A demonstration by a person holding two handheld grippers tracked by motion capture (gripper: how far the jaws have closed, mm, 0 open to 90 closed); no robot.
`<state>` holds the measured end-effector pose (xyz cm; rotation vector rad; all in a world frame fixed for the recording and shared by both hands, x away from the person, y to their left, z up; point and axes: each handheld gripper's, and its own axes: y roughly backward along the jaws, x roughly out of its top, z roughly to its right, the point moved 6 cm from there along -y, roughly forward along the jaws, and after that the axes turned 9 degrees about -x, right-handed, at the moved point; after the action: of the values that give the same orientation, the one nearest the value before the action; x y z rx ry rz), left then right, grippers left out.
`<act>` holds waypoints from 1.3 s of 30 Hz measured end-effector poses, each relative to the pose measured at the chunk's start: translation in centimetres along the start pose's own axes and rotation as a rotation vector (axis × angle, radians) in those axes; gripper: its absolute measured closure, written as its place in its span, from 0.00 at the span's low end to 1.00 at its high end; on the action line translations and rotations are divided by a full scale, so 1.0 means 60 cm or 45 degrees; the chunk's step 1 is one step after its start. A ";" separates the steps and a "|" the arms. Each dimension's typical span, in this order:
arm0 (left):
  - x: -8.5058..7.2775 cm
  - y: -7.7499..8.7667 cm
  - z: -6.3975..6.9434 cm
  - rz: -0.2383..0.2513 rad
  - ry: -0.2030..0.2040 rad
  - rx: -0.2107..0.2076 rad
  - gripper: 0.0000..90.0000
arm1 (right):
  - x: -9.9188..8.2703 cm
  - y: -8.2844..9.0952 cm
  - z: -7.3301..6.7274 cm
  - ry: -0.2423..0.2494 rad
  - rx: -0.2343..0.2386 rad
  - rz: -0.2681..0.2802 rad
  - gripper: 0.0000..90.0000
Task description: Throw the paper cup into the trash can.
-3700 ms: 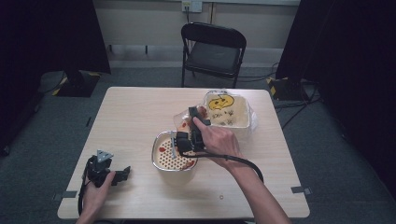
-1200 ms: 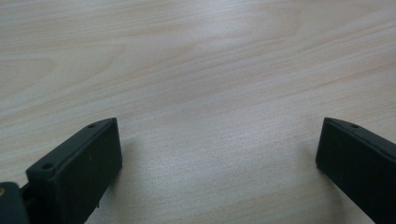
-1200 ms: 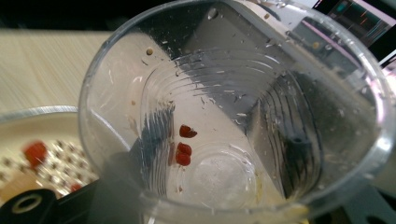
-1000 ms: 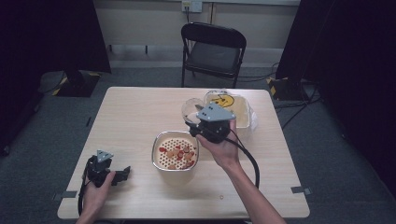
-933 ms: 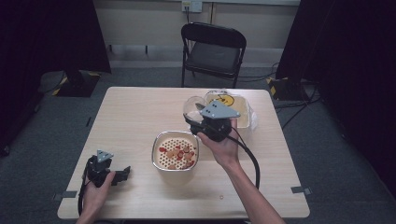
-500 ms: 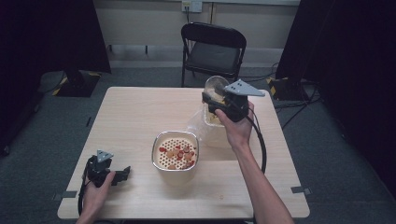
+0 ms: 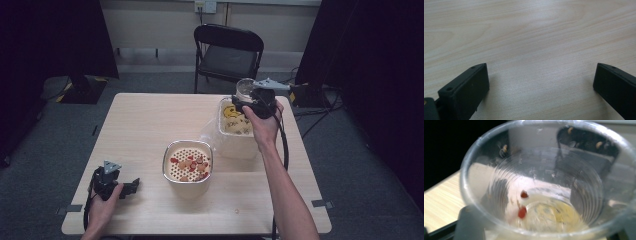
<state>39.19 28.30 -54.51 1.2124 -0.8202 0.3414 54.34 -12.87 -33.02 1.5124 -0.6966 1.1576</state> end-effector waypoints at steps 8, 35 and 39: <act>0.000 0.000 0.000 0.001 0.000 -0.001 0.00 | -0.010 -0.014 0.014 -0.020 -0.014 -0.054 0.19; 0.000 0.000 0.000 0.000 0.001 -0.002 0.00 | -0.069 0.113 0.010 0.053 0.045 -0.034 0.18; 0.000 0.000 0.000 -0.001 -0.004 -0.007 0.00 | -0.089 0.131 0.006 0.065 0.055 -0.041 0.17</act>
<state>39.19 28.32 -54.52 1.2081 -0.8230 0.3364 45.63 -16.11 -34.89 1.5195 -0.6141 1.1896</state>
